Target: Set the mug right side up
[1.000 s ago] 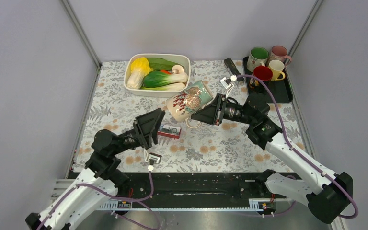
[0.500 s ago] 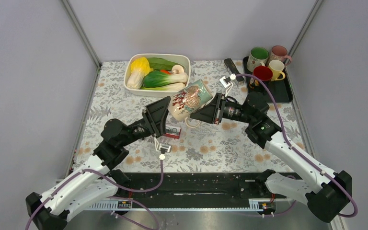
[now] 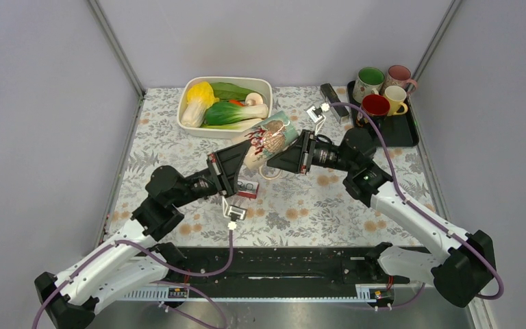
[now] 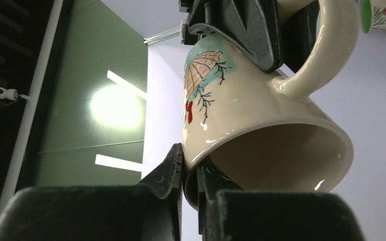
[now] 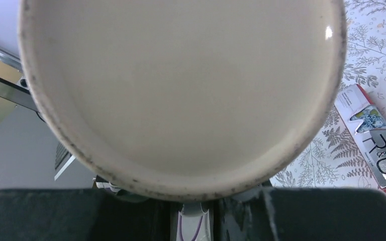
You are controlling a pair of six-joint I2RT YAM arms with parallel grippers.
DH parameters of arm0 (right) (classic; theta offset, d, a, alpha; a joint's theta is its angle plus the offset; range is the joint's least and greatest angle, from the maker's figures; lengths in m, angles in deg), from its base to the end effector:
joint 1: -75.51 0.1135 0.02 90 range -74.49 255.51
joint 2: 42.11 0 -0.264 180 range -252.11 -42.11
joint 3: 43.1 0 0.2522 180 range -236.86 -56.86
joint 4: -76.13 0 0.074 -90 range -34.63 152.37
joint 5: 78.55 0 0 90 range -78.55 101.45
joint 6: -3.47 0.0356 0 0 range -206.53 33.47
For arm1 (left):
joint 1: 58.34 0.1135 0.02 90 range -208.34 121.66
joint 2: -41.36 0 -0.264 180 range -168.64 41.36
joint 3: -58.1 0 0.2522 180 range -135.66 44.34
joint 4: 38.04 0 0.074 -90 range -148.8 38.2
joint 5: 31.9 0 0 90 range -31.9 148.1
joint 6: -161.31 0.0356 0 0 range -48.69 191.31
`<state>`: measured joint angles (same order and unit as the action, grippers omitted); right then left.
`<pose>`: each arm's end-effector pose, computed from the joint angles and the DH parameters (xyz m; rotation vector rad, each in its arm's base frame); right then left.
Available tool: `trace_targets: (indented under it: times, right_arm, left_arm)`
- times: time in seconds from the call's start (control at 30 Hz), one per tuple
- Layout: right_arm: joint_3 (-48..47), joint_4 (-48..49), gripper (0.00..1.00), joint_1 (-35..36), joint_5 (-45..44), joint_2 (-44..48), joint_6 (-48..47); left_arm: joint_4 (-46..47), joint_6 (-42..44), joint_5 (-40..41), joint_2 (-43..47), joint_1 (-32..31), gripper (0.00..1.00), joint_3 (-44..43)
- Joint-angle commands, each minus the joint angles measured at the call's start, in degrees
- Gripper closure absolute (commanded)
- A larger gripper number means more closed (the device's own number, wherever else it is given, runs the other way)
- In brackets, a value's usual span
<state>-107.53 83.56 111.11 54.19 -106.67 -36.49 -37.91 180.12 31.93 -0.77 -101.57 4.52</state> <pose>0.1958 0.1699 0.3641 -0.5029 1.6707 1.6889 0.1169 -0.1314 0.3619 1.4188 -0.0476 0.6395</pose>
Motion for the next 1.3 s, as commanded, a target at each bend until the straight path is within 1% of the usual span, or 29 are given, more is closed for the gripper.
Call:
trace_targets:
  times: [0.0,0.1,0.23,0.33,0.43,0.57,0.63,0.7,0.73,0.8,0.9,1.03,1.1,1.17,1.23,1.27]
  right_arm:
    - [-4.6,0.2,0.73,-0.7,1.3,1.0,-0.2]
    - [-3.8,-7.7,0.50,-1.9,-1.9,1.7,-6.5]
    - [-2.9,-18.5,0.27,-2.7,-6.8,3.0,-17.1]
    - [-2.7,-23.8,0.22,-2.9,-9.8,2.8,-22.4]
    - [-3.9,-26.0,0.13,-3.2,-9.3,1.0,-24.8]
    - [-5.6,-30.1,0.11,-3.8,-8.6,0.3,-31.5]
    - [-6.3,-32.6,0.11,-3.8,-7.6,0.5,-37.6]
    - [-6.7,-34.3,0.11,-3.7,-6.2,0.6,-44.7]
    - [-6.7,-34.8,0.12,-3.4,-4.8,0.6,-48.4]
    - [-7.0,-36.6,0.12,-2.0,-1.9,0.5,-57.2]
    - [-9.0,-39.3,0.12,1.8,0.6,-1.0,-66.1]
    - [-11.8,-40.8,0.09,8.4,0.6,-3.5,-75.1]
    - [-12.8,-40.3,0.08,9.4,1.2,-4.6,-75.9]
    - [-13.7,-40.6,0.07,9.6,4.2,-5.5,-76.6]
    - [-13.3,-40.7,0.03,10.1,7.8,-5.9,-77.9]
    - [-13.0,-40.7,0.03,10.5,8.2,-6.1,-78.5]
  left_arm:
    - [-9.5,3.0,6.0,-0.2,0.8,1.00,-2.5]
    - [-14.4,-2.4,12.2,-0.7,0.7,1.00,-4.5]
    - [-22.6,-11.8,20.5,-2.5,0.7,1.00,-10.0]
    - [-27.5,-19.7,23.5,-3.6,0.5,1.00,-13.5]
    - [-32.6,-27.4,25.8,-4.9,0.1,1.00,-15.9]
    - [-44.3,-42.0,30.7,-8.4,0.0,1.00,-20.9]
    - [-51.9,-50.5,32.3,-11.2,0.1,1.00,-24.9]
    - [-60.3,-58.7,31.9,-14.5,0.2,1.00,-29.1]
    - [-64.6,-62.2,30.9,-15.9,0.4,1.00,-31.4]
    - [-75.3,-67.1,23.2,-19.5,1.7,1.00,-36.1]
    - [-84.6,-73.9,15.5,-23.8,2.7,1.00,-42.2]
    - [-88.9,-81.5,11.4,-28.0,2.9,1.00,-47.6]
    - [-89.0,-84.0,9.9,-28.6,2.9,1.00,-48.8]
    - [-88.9,-86.2,8.9,-29.2,2.9,1.00,-49.5]
    - [-89.1,-87.7,8.0,-29.7,2.9,1.00,-50.1]
    - [-89.0,-88.3,7.4,-29.8,3.0,1.00,-50.2]
